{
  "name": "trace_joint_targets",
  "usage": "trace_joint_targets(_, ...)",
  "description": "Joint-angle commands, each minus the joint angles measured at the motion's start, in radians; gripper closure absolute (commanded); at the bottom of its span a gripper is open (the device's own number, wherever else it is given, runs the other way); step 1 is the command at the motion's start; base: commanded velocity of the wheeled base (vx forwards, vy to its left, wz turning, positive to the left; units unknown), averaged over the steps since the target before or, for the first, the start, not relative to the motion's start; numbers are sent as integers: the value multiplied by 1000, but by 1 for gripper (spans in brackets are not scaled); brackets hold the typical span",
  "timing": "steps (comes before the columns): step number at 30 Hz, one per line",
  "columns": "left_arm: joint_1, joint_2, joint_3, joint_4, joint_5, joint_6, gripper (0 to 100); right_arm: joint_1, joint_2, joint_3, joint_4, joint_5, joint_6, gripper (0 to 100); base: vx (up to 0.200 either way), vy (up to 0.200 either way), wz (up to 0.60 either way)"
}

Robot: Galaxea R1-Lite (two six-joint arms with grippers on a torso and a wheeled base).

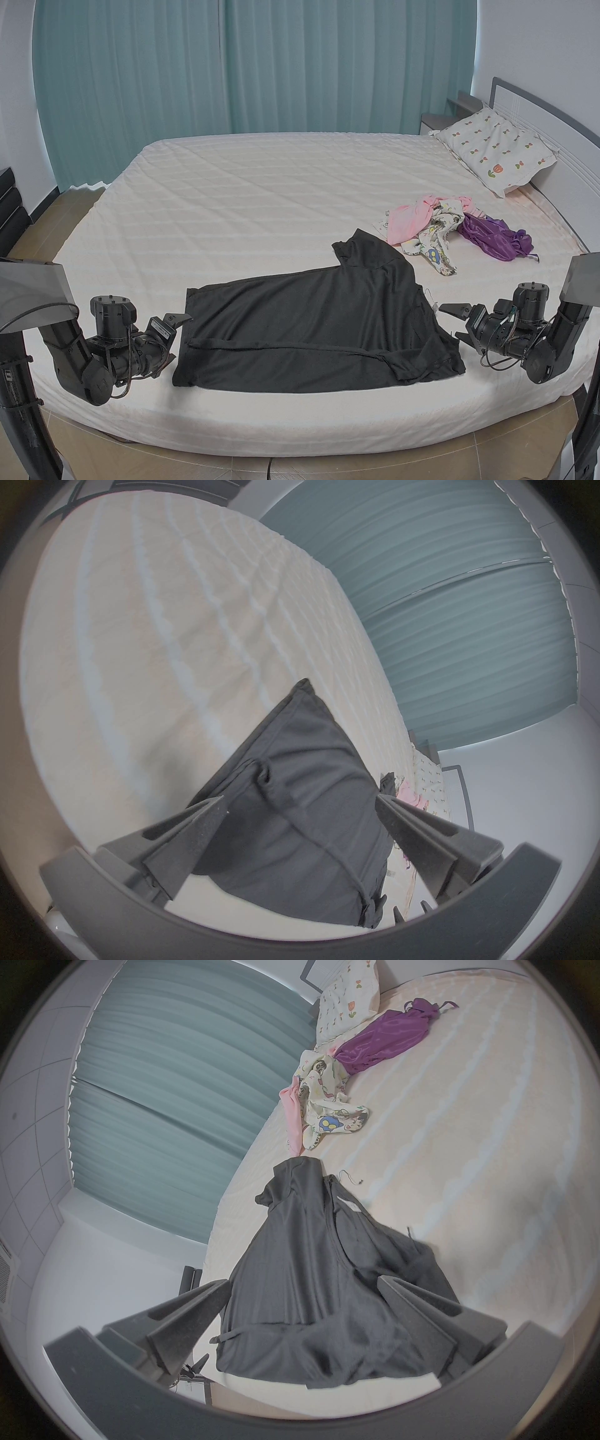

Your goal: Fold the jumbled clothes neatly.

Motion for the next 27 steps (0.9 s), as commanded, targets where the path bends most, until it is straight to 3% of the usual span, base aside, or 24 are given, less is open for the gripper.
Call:
trace_joint_targets(1,0,4,-13,0,1,4,0,1,2,4,-3,-1,-3,0,0,0,0)
trace_joint_targets(10,-43,19,-11,11,-1,130,0,2,2,17,-6,-3,-9,0,0,0,0)
trace_joint_targets(16,-80,90,-8,11,42,251,0,2,2,17,-4,-3,-7,0,0,0,0)
trace_joint_targets(20,-99,108,-16,6,116,263,0,2,6,17,-6,-3,-7,0,0,0,0)
trace_joint_targets(27,-100,108,-11,8,152,295,0,2,10,17,-4,-3,-7,0,0,0,0)
